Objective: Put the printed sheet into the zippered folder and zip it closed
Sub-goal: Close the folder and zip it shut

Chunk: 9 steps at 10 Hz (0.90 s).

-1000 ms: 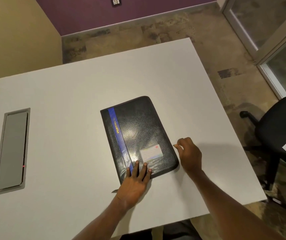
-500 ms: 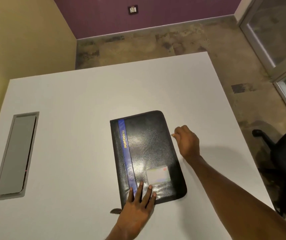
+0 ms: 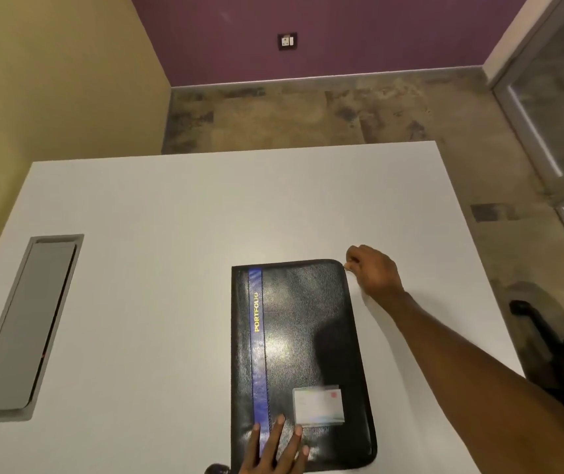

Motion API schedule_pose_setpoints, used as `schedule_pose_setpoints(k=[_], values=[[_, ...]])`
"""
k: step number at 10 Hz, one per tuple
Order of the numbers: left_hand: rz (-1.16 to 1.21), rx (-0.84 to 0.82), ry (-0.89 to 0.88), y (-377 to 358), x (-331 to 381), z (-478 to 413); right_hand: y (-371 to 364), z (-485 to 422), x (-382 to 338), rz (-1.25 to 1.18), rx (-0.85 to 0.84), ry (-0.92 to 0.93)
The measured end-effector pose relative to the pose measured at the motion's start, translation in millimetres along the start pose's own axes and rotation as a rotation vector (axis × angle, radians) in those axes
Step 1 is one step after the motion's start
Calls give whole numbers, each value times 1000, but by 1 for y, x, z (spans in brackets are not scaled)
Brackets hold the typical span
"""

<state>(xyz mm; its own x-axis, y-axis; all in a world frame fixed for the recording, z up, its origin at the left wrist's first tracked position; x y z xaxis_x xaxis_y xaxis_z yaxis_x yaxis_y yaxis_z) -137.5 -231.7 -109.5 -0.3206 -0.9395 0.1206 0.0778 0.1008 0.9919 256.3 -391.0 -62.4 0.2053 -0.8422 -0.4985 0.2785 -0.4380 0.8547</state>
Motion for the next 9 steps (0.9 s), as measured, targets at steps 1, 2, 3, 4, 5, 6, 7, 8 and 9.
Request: schedule_pose_setpoints(k=[1,2,3,4,5,6,7,8,9], values=[[-407,174,-263,31,-33,-7,1,-16,0,-186,-126,-72],[-113,212,-105,57,-53,-32,4,-31,-3,-324,-251,-172],[516,144,546,58,-47,-45,4,-43,-13,-360,-344,-313],[415,207,839,77,-80,-67,1,-52,-20,-265,-372,-386],[517,124,1078,80,-112,-94,-3,-57,-21,-121,-360,-458],[627,81,1191,72,-140,-112,-14,-72,-39,-32,-313,-490],[669,28,1195,69,-159,-127,-12,-82,-70,56,-284,-480],[687,20,1189,66,-153,-131,-11,-80,-86,125,-246,-451],[729,47,1202,64,-151,-130,-24,-84,-102,163,-196,-376]])
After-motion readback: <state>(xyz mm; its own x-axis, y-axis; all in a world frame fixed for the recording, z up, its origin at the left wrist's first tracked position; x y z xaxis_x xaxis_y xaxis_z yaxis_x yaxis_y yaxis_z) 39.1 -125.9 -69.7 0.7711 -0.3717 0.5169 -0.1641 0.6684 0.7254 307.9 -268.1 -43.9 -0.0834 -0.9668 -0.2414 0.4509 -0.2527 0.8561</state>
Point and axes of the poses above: each hand's wrist, its own z-axis away from the middle knuckle, its own y-axis out of the back of the hand, x = y × z, the point moved 2 cm from there along -z, towards the middle knuckle, and after that the axes turned 3 degrees about x, right-handed, at the moved point
